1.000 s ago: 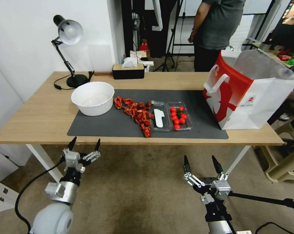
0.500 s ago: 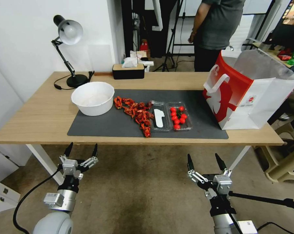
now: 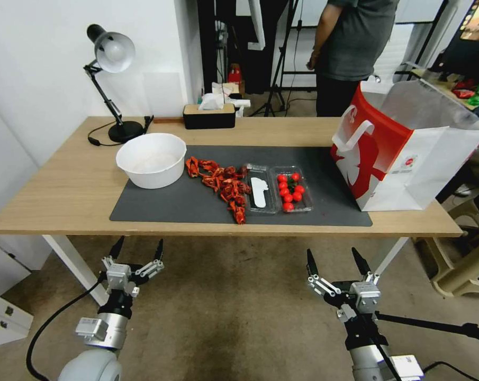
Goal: Pick up the trash from the table and place it into the takeout bag.
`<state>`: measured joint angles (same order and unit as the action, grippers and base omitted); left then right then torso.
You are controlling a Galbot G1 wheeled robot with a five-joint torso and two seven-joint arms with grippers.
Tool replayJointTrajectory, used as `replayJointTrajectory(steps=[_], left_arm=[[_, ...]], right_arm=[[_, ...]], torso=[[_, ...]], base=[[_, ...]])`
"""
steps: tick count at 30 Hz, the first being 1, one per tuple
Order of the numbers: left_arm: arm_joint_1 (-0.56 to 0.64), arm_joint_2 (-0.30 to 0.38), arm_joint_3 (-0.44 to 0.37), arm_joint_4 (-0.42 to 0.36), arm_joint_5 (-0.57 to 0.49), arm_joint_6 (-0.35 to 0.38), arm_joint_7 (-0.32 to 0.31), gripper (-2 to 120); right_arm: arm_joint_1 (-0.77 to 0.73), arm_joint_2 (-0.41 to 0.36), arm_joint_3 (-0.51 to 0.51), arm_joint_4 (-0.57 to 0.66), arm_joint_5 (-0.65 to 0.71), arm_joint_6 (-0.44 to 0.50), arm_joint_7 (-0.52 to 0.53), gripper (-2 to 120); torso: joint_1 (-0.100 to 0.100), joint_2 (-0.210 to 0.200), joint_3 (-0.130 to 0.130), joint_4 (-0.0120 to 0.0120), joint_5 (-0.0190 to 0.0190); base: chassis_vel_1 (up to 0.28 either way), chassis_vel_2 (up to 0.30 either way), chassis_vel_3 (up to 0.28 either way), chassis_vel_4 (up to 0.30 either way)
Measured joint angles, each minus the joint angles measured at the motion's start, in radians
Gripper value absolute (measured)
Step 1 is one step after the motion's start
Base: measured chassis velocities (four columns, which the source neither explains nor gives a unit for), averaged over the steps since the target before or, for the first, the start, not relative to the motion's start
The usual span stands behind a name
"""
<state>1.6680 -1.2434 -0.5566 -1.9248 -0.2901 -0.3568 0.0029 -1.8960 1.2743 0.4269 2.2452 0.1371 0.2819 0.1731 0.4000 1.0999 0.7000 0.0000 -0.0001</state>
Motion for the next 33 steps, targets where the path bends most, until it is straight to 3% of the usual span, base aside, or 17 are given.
replayJointTrajectory(steps=[33], left_arm=[[0.000,-0.001,-0.003,-0.004,-0.004,0.000,0.003,100]], right_arm=[[0.010,-0.004,0.015,-0.020,0.016,0.002,-0.024,100]], torso=[[0.000,0.000,0.000,0.0000,0.0001]], base=[[0.000,0.000,0.000,0.000]])
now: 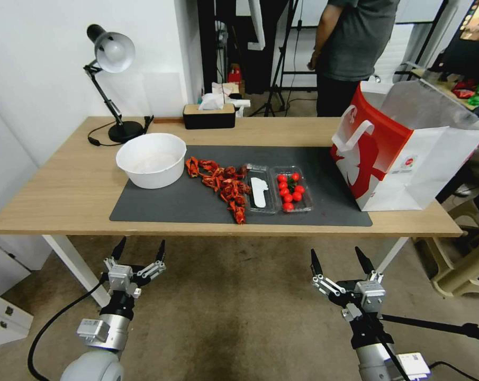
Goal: Pick up the trash from the table and place it into the takeout bag.
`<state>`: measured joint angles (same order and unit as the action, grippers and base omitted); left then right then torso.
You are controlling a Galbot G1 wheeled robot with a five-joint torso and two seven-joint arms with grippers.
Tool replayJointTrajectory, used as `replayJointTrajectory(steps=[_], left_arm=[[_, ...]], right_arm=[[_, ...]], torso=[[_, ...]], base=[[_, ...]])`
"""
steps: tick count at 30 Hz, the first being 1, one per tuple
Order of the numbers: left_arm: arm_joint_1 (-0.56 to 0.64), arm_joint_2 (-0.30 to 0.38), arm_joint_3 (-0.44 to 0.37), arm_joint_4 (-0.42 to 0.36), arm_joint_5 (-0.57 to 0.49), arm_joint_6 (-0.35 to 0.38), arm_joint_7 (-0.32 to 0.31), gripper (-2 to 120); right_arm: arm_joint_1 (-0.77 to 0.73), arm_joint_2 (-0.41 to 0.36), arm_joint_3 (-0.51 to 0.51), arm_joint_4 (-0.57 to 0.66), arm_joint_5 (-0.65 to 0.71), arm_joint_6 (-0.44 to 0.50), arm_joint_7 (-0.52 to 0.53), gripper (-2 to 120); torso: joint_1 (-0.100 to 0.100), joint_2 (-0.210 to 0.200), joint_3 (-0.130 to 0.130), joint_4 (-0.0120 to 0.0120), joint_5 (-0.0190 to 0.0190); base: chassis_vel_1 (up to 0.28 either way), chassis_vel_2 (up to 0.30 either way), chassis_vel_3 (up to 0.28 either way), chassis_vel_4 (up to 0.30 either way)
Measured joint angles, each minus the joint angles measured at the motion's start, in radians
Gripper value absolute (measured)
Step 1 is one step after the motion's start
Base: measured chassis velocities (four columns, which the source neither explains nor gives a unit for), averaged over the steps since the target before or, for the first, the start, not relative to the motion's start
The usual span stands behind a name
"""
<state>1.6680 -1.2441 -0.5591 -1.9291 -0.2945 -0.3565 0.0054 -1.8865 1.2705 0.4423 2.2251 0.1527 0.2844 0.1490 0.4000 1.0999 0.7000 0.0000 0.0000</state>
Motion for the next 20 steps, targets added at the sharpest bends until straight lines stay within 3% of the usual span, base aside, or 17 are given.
replayJointTrajectory(steps=[20], left_arm=[[0.000,0.000,0.000,0.000,0.000,0.001,0.000,100]], right_arm=[[0.000,0.000,-0.001,0.000,0.000,0.000,0.001,100]], torso=[[0.000,0.000,0.000,0.0000,0.0000]], base=[[0.000,0.000,0.000,0.000]])
